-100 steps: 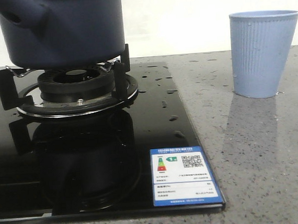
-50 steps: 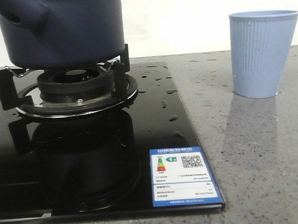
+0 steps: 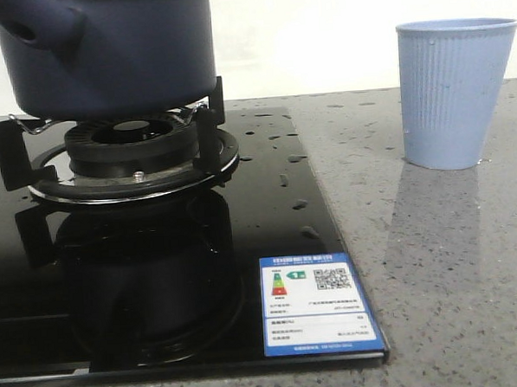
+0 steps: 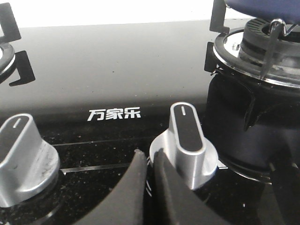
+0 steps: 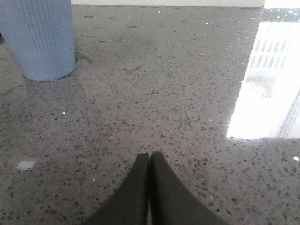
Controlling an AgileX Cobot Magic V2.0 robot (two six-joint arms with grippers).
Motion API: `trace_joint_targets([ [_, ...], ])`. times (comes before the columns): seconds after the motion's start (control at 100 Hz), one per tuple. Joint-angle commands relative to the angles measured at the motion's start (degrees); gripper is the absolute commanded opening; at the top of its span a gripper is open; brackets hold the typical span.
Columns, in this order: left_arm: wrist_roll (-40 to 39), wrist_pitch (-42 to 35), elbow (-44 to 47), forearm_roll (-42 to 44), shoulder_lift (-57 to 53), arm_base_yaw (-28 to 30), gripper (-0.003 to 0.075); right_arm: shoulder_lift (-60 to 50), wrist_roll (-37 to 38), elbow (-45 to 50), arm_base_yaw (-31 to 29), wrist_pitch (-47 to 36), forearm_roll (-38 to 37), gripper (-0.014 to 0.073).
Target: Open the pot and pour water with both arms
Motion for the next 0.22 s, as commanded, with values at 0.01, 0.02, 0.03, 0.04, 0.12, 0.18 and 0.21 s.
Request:
trace_joint_targets([
  [0.01,-0.48,-2.38,1.66,-0.16,-1.23,0.21,-0.0020,-1.07,-0.66,0.64,-0.42,-1.50,0.39,-0.0060],
  [0.02,-0.48,-2.38,1.66,-0.16,-1.23,0.21,-0.0020,-1.07,-0.66,0.64,-0.42,-1.50,0.39,-0.0060],
  [0.03,-0.48,-2.38,1.66,-0.16,-1.23,0.21,-0.0020,-1.07,-0.66,0.64,-0.52,-1.50,0.39,-0.0060],
  [0.04,-0.48,-2.38,1.66,-0.16,-1.23,0.21,-0.0020,-1.07,-0.66,0.64,-0.52,-1.50,0.39,-0.0060],
  [0.12,-0.48,-2.38,1.66,-0.16,-1.23,0.21,-0.0020,-1.07,-0.66,0.64,-0.79,-1.37,0.39,-0.0060],
  [0.18,-0.48,-2.38,1.66,-0.16,-1.23,0.21,-0.0020,-1.07,-0.66,0.64,-0.79,-1.36,0.39,-0.0060],
  [0.21,-0.48,-2.38,1.66,-0.16,-1.23,0.21,-0.0020,-1.07,-0.66,0.64,-0.79,-1.36,0.39,-0.0060],
])
